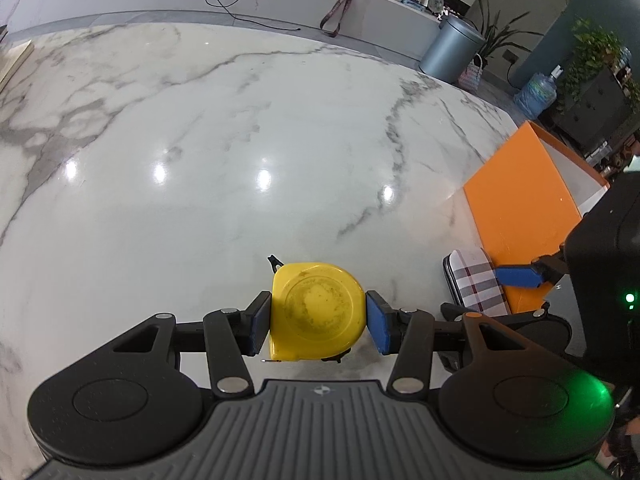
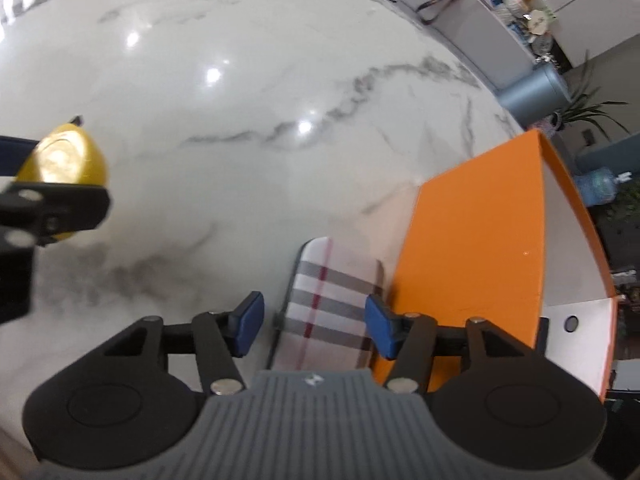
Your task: Organize rigid objects
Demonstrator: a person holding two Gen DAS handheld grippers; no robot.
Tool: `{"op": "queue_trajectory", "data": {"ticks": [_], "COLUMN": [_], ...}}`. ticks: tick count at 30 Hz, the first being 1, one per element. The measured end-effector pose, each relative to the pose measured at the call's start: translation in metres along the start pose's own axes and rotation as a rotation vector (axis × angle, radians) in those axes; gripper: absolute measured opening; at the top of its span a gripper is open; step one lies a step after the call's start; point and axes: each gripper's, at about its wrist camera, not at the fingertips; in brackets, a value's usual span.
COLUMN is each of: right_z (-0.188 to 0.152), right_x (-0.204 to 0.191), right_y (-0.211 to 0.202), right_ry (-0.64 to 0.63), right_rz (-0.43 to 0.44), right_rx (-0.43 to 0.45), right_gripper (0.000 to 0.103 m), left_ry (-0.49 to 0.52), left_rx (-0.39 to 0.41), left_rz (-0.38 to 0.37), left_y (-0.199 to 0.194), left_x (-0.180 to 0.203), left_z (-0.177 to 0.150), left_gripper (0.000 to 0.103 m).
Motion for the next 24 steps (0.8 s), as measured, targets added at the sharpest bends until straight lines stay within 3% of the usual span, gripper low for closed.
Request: {"op": "queue_trajectory", "data": {"ticks": [1, 5, 7, 10, 16, 24], "right_z": [0.000, -0.002, -0.002, -0.002, -0.005, -0.011], "right_x": [0.002, 0.003, 0.000, -0.001, 0.012, 0.014], "right_y": [0.001, -0.001, -0.007, -0.015, -0.035, -0.066], "right_ry": [0.005, 0.000, -0.018, -0.048, -0.018, 0.072], "right_rz": [-0.001, 0.022, 0.011, 0.002, 0.065, 0.290], "right_rx": [-0.008, -0.031, -0.015, -0.011, 0.018, 0.081], "right_gripper": [0.044, 0.036, 0.022, 0.018, 0.010, 0.003], "left_ry": [0.000, 0.005, 0.003, 0.002, 0.011, 0.016], "left_rx": [0.000, 0.001, 0.003, 0.006, 0.007, -0.016], "left_rz": [-0.002, -0.011, -0.015, -0.021, -0.035, -0.050], "left_y": [0.000, 0.000, 0.000, -0.001, -0.001, 0.002], "left_x": [0.000, -0.001, -0.003, -0.003, -0.001, 0.002], "left_z": [0.000, 0.000, 0.000, 0.000, -0.001, -0.002], "left_gripper": [0.056, 0.056, 0.056, 0.056, 0.057, 0.057]}}
Point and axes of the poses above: each gripper's, at about its wrist camera, not at the fingertips, and y roughly the way its jaws point, x to its right, z to its top, and after that the axes turned 14 degrees about z, right-handed
